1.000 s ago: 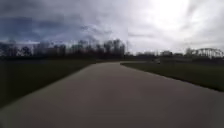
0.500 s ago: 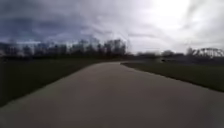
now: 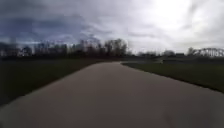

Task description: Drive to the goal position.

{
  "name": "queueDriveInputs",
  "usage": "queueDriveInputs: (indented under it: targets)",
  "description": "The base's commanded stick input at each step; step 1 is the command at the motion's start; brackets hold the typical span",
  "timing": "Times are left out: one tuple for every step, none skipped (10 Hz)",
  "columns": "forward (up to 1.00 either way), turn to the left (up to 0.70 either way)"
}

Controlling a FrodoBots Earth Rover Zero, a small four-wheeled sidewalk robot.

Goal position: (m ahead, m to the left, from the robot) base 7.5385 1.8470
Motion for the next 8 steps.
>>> queueDriveInputs:
  targets:
    - [1.00, 0.00]
    - [1.00, 0.00]
    - [1.00, 0.00]
    - [1.00, 0.00]
    - [1.00, 0.00]
    - [1.00, 0.00]
    - [1.00, 0.00]
    - [1.00, 0.00]
